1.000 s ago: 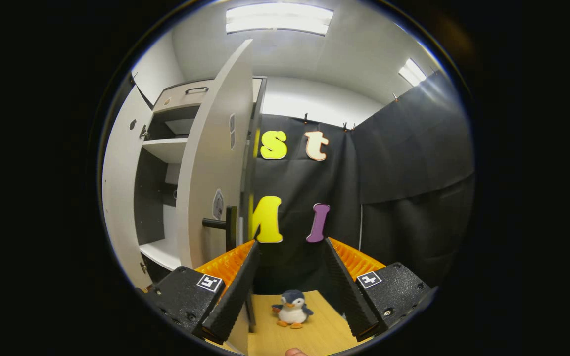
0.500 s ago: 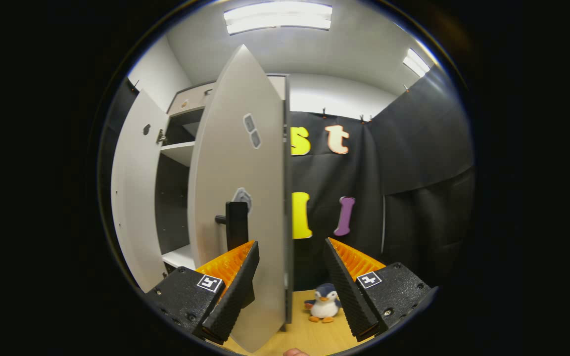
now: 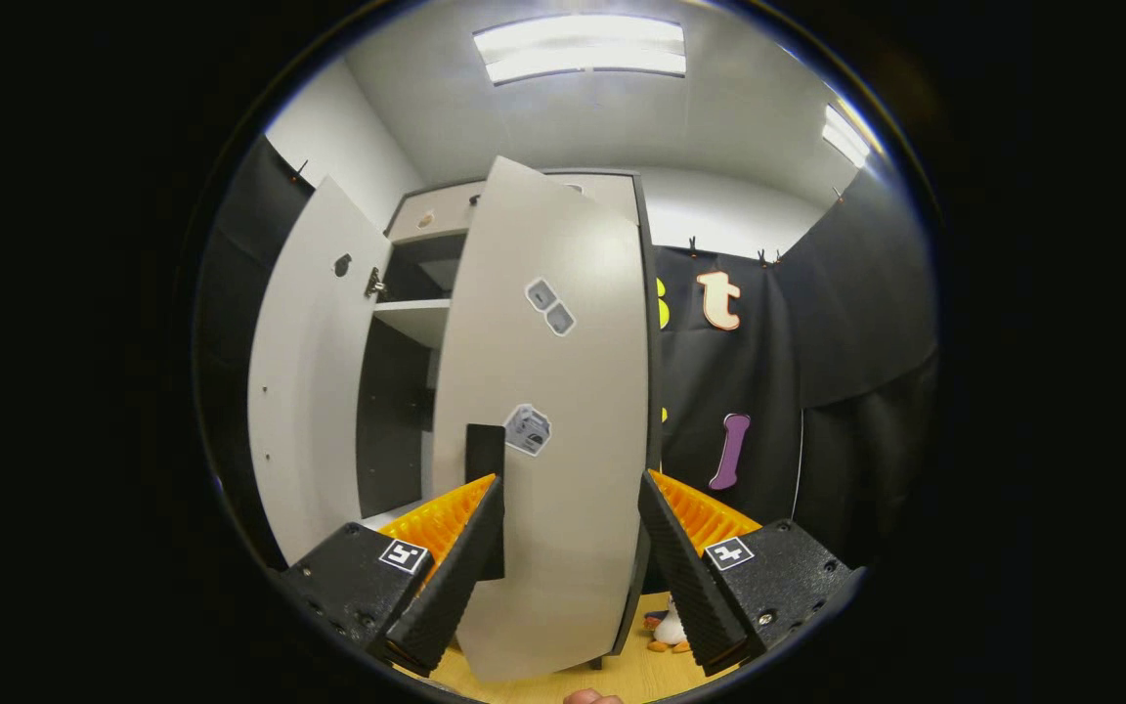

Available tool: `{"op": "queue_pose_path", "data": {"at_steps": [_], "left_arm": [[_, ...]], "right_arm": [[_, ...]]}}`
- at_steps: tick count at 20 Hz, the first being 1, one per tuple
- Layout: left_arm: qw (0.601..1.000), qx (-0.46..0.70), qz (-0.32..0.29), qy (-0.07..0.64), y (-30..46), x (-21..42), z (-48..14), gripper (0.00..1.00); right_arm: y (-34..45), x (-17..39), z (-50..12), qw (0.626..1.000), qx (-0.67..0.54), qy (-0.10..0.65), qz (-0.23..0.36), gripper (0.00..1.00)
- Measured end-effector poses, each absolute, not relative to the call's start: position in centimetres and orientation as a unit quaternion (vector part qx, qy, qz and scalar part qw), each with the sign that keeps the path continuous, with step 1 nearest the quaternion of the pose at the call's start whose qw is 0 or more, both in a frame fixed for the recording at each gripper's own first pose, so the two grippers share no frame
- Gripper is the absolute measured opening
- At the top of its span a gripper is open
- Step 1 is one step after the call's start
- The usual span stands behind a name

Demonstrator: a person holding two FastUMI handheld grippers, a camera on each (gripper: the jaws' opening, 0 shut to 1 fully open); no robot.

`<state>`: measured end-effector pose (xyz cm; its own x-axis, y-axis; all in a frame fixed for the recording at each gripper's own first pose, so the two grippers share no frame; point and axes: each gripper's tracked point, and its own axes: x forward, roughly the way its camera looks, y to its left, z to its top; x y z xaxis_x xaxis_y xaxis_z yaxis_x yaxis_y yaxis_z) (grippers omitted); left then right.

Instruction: Grasp the bottle in the cabinet with the left hand and place it on the coaster, then close the right door with the right hand and the left door with the left hand.

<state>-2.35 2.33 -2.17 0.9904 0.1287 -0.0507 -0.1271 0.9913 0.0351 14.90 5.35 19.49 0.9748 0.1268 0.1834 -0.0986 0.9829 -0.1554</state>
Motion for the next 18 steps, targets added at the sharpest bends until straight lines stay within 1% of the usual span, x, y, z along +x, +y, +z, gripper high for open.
{"op": "queue_pose_path", "data": {"at_steps": [3,4,5,6,7,8,9,10,11,12,14,15,17,18], "left_arm": [[0.998,0.008,0.05,0.027,1.8,-1.9,-2.0,0.98],[0.999,0.005,0.046,0.026,1.5,-1.8,-2.0,0.94],[0.999,0.004,0.042,0.026,1.3,-1.8,-2.0,0.98],[0.999,0.003,0.037,0.027,1.1,-1.7,-1.9,0.94],[0.999,0.001,0.031,0.027,0.9,-1.6,-1.9,0.98],[0.999,-0.001,0.026,0.028,0.8,-1.4,-1.9,0.94],[0.999,-0.001,0.022,0.028,0.6,-1.4,-1.8,0.98],[0.999,0.0,0.018,0.029,0.5,-1.3,-1.8,0.94],[0.999,0.001,0.015,0.03,0.4,-1.2,-1.8,0.98],[0.999,0.002,0.013,0.03,0.4,-1.1,-1.9,0.98],[1.0,0.001,0.008,0.029,0.1,-0.8,-1.8,0.98],[1.0,-0.001,0.006,0.028,0.0,-0.6,-1.8,0.94],[1.0,-0.008,0.0,0.028,-0.4,-0.4,-1.7,0.94],[1.0,-0.012,-0.003,0.027,-0.7,-0.4,-1.6,0.97]], "right_arm": [[4.8,12.8,18.7,0.992,-0.06,-0.094,0.053,0.85],[4.6,11.9,18.3,0.992,-0.059,-0.094,0.052,0.85],[4.3,11.1,17.9,0.993,-0.059,-0.096,0.048,0.85],[4.1,10.4,17.4,0.992,-0.059,-0.098,0.045,0.85],[3.8,9.5,16.9,0.992,-0.059,-0.102,0.042,0.85],[3.5,8.7,16.3,0.992,-0.061,-0.103,0.04,0.85],[3.1,8.0,15.6,0.992,-0.064,-0.103,0.035,0.85],[2.7,7.2,14.8,0.992,-0.066,-0.1,0.03,0.85],[2.4,6.4,13.9,0.993,-0.067,-0.095,0.028,0.85],[2.0,5.6,13.0,0.994,-0.062,-0.089,0.019,0.85],[1.7,4.0,10.6,0.997,-0.031,-0.069,0.004,0.85],[1.8,3.4,9.6,0.998,-0.013,-0.065,-0.001,0.84],[2.0,2.5,7.8,0.998,0.013,-0.055,-0.003,0.84],[1.9,2.2,6.7,0.999,0.025,-0.047,-0.006,0.84]]}}
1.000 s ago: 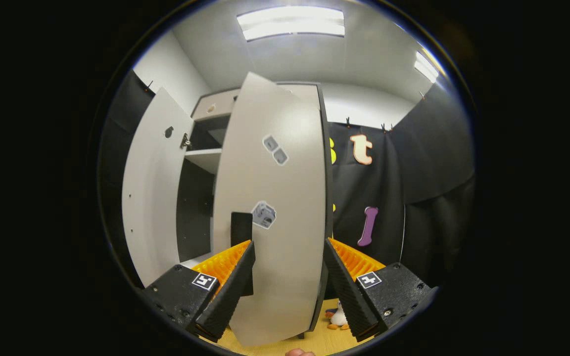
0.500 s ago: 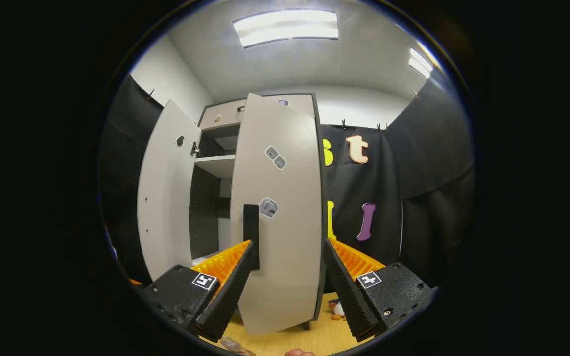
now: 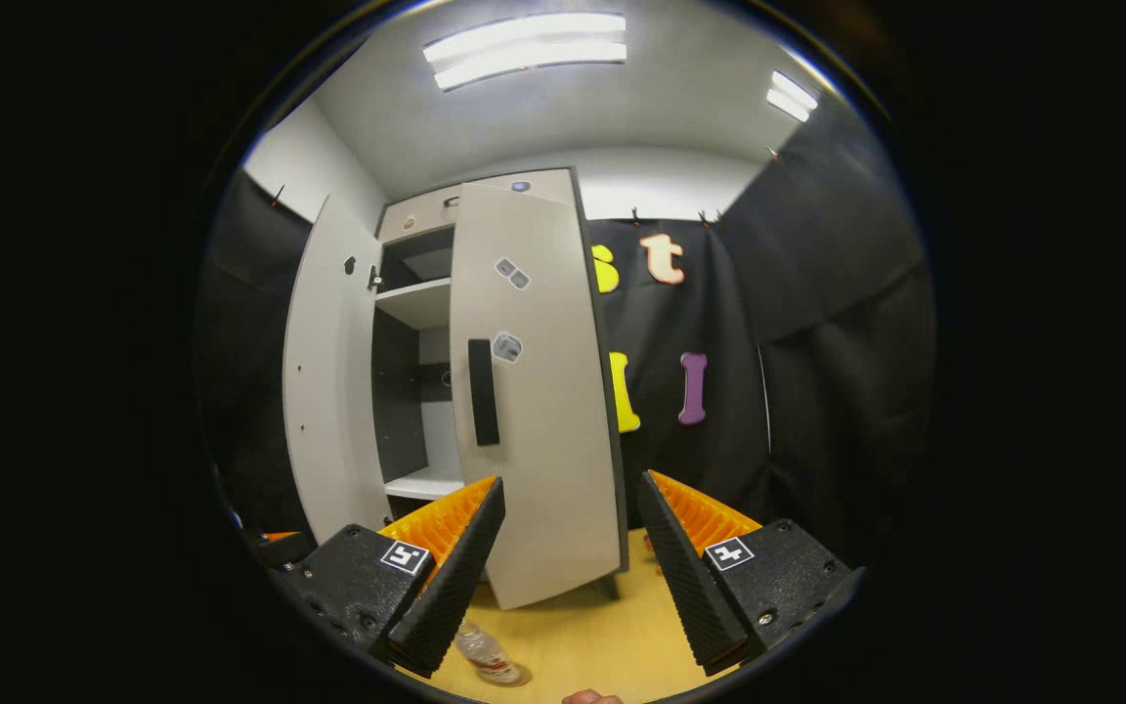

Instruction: Grasp the bottle in the cabinet with the left hand and place it on the coaster, then close the right door with the right hand and the left door with the left hand.

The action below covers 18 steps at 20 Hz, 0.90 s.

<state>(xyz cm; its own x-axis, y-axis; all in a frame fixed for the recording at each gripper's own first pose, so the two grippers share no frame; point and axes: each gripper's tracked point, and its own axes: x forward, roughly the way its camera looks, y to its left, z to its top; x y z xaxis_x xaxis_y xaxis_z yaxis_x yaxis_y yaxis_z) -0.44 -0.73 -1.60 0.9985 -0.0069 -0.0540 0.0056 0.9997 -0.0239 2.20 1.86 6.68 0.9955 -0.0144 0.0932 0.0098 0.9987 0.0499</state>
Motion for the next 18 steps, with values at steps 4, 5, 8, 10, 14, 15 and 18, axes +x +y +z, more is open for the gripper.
{"op": "queue_pose_path", "data": {"at_steps": [4,5,8,10,14,15,18], "left_arm": [[1.0,-0.015,-0.002,0.025,-0.8,-0.4,-1.5,0.9],[1.0,-0.016,-0.002,0.026,-0.7,-0.4,-1.6,0.94],[1.0,-0.016,0.007,0.02,0.0,-0.6,-0.8,0.94],[0.999,-0.02,0.028,-0.008,1.5,-0.6,1.2,0.94],[0.994,-0.025,0.081,-0.075,7.0,-0.2,7.0,0.94],[0.99,-0.028,0.098,-0.094,9.2,0.1,8.6,0.94],[0.982,-0.057,0.148,-0.099,15.6,1.0,10.1,0.99]], "right_arm": [[-0.6,1.2,1.3,0.999,0.024,-0.003,-0.043,0.85],[-1.1,0.9,-0.1,0.998,0.02,0.009,-0.051,0.84],[-1.4,0.3,-1.4,0.998,0.027,0.022,-0.054,0.83],[-0.9,0.3,-0.9,0.999,0.029,0.012,-0.045,0.83],[1.4,0.4,-0.7,1.0,0.023,0.001,-0.006,0.83],[2.1,0.5,-0.9,1.0,0.023,0.003,0.005,0.83],[3.5,0.0,-0.8,0.999,0.018,0.003,0.029,0.83]]}}
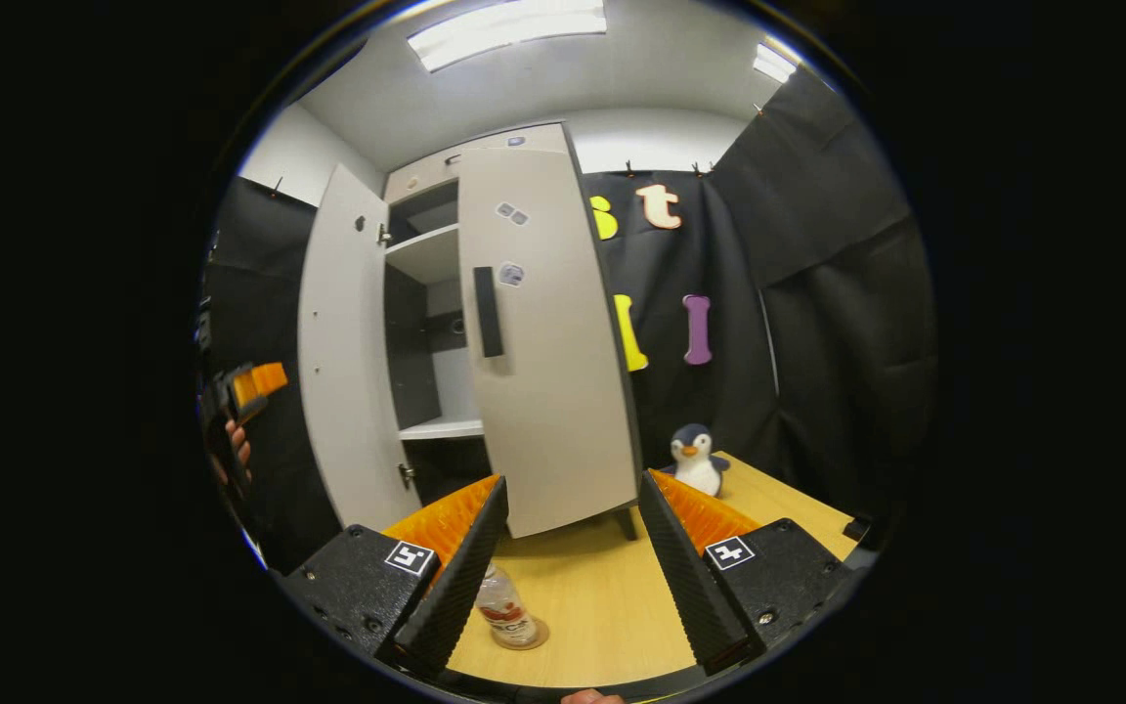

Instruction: Grasp the bottle in the cabinet with the left hand and place it on the coaster, then close the right door with the right hand and the left door with the left hand.

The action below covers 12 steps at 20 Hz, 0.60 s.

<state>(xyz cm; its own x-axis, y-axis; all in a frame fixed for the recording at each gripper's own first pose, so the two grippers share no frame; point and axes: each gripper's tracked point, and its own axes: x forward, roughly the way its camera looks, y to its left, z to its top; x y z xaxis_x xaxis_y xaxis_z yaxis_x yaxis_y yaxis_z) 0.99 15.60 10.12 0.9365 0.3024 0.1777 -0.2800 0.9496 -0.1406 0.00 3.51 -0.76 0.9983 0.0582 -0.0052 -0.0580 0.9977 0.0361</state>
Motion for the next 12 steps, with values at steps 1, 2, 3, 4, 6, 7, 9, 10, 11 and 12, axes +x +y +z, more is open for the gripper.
{"op": "queue_pose_path", "data": {"at_steps": [1,2,3,4,6,7,9,10,11,12], "left_arm": [[0.98,-0.067,0.158,-0.096,17.3,1.7,10.6,0.99],[0.979,-0.076,0.167,-0.092,18.6,2.6,10.8,0.9],[0.976,-0.079,0.182,-0.091,20.3,3.2,11.1,0.99],[0.972,-0.077,0.2,-0.09,22.0,3.6,11.5,0.95],[0.966,-0.065,0.223,-0.111,24.8,4.8,12.5,0.95],[0.965,-0.06,0.229,-0.116,25.6,5.5,12.7,0.95],[0.967,-0.058,0.223,-0.105,26.1,7.8,12.5,0.95],[0.97,-0.06,0.217,-0.097,25.9,8.7,12.2,0.99],[0.971,-0.064,0.211,-0.092,25.7,9.2,11.9,0.99],[0.972,-0.07,0.204,-0.091,25.3,9.8,11.6,0.95]], "right_arm": [[3.6,-0.1,-0.4,0.999,0.012,-0.003,0.031,0.83],[3.4,-0.3,0.2,0.999,0.006,-0.012,0.031,0.83],[3.1,-0.3,0.6,0.999,0.001,-0.018,0.029,0.83],[2.9,-0.4,0.6,0.999,-0.001,-0.019,0.027,0.83],[2.3,-0.2,0.9,1.0,0.006,-0.019,0.024,0.83],[1.9,-0.2,1.1,1.0,0.011,-0.021,0.02,0.83],[1.4,-0.1,1.2,1.0,0.016,-0.02,0.014,0.83],[1.0,0.0,1.2,1.0,0.015,-0.019,0.01,0.83],[0.8,0.1,1.4,1.0,0.014,-0.019,0.007,0.83],[0.6,0.2,1.4,1.0,0.014,-0.019,0.005,0.83]]}}
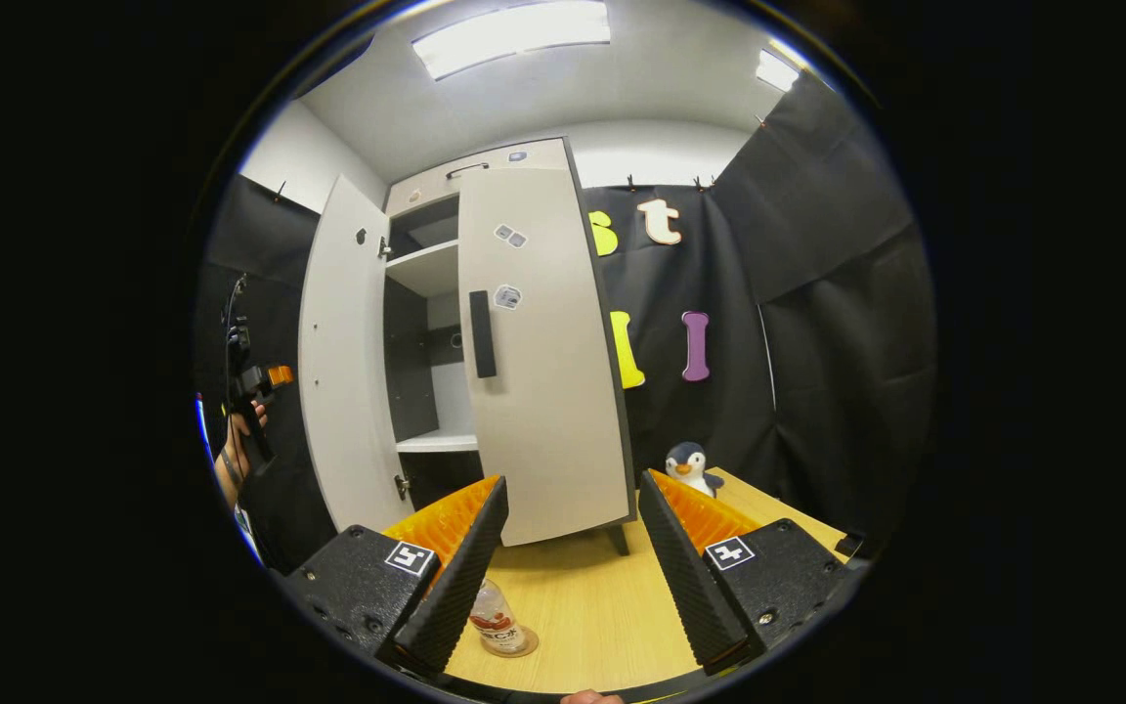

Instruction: Grasp the bottle in the cabinet with the left hand and place it on the coaster, then close the right door with the right hand and the left door with the left hand.

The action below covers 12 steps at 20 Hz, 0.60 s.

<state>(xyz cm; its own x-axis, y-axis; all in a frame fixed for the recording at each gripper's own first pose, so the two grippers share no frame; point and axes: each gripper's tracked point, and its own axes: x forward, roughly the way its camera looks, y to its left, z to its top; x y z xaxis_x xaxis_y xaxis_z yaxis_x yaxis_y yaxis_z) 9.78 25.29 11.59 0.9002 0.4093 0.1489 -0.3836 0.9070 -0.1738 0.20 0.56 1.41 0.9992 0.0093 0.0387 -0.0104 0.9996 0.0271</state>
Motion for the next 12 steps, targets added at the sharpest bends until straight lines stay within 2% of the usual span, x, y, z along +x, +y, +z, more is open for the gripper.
{"op": "queue_pose_path", "data": {"at_steps": [1,3,4,5,12], "left_arm": [[0.968,-0.078,0.217,-0.098,25.4,9.6,11.4,0.99],[0.96,-0.099,0.237,-0.113,25.8,9.5,11.4,0.94],[0.957,-0.115,0.24,-0.117,25.6,9.2,11.2,0.99],[0.956,-0.125,0.239,-0.115,25.1,9.4,10.8,0.94],[0.972,-0.082,0.191,-0.105,19.3,10.1,11.0,0.93]], "right_arm": [[0.4,0.3,1.4,1.0,0.015,-0.019,0.004,0.83],[0.4,0.7,1.1,1.0,0.019,-0.015,0.006,0.83],[0.4,0.8,1.0,1.0,0.022,-0.013,0.008,0.83],[0.6,1.0,1.0,1.0,0.024,-0.012,0.012,0.83],[1.5,1.2,1.2,0.999,0.019,-0.013,0.03,0.83]]}}
